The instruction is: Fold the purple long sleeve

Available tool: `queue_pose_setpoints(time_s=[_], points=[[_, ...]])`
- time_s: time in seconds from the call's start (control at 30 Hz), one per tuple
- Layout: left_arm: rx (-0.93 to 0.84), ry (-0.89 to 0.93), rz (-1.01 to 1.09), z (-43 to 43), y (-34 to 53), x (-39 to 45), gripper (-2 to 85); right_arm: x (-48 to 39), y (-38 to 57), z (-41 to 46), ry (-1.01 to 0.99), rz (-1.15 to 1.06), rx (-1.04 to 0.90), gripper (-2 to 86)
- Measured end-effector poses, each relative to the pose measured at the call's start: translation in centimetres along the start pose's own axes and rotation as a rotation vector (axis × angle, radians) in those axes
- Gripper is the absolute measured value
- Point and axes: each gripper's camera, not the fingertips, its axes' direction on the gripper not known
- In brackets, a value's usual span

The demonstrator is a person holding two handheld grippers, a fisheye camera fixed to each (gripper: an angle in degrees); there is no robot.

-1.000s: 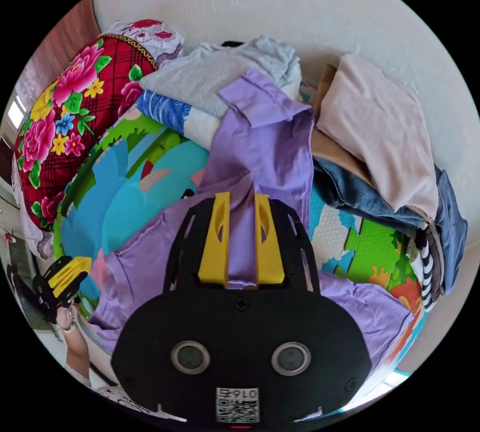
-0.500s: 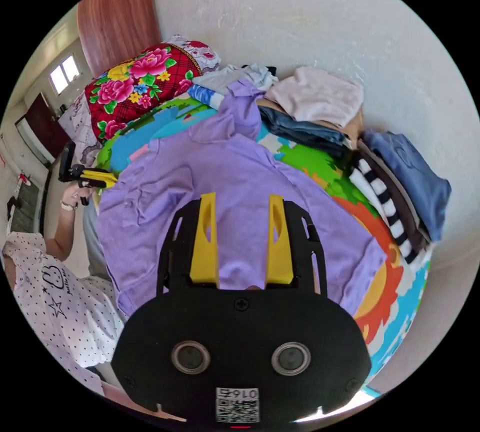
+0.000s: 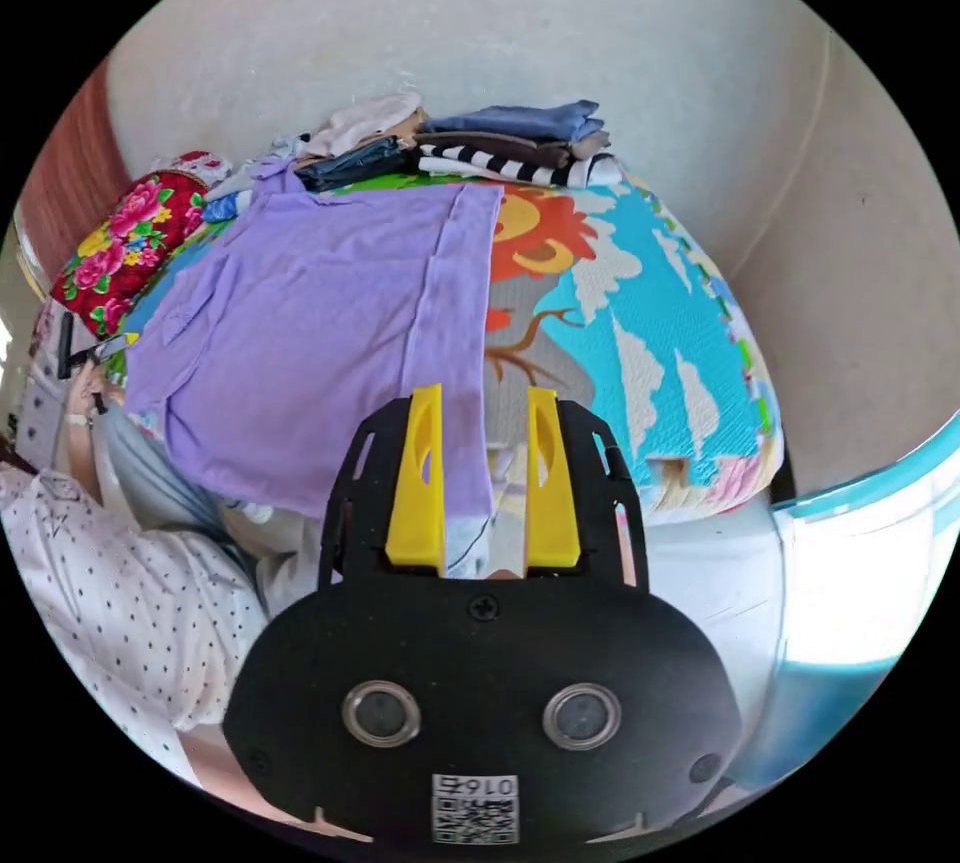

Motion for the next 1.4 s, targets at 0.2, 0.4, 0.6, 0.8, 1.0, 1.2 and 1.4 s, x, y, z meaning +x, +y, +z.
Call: queue_pose_setpoints(time_s=[0.2,0.4,0.6,0.8,1.0,1.2,1.4], points=[[-0.081,-0.111,0.057,0.9,-2.3,2.8,-0.9,2.7,5.0,-1.9,-0.059,0.039,0.022,12.0],[-0.09,-0.159,0.074,0.1,-4.0,4.4,-0.8,2.5,7.5,-6.7,-0.057,0.005,0.115,13.2],[-0.125,-0.161,0.04,0.9,-4.7,4.4,-0.1,2.4,10.2,-6.3,-0.023,0.001,0.044,13.9],[-0.116,-0.34,0.011,-2.8,-4.9,7.1,5.9,-1.2,10.6,-10.9,0.108,0.093,0.166,14.2],[0.039,-0.124,0.18,-4.3,-5.0,14.5,7.8,-14.5,7.8,-12.1,-0.003,-0.253,0.442,14.1],[-0.092,-0.104,0.254,3.6,-8.8,19.6,10.5,-26.6,4.6,-8.1,-0.348,-0.497,0.415,13.6],[-0.151,0.08,0.158,6.8,-11.1,17.9,8.6,-29.8,5.9,-6.7,-0.397,-0.507,0.428,12.7]])
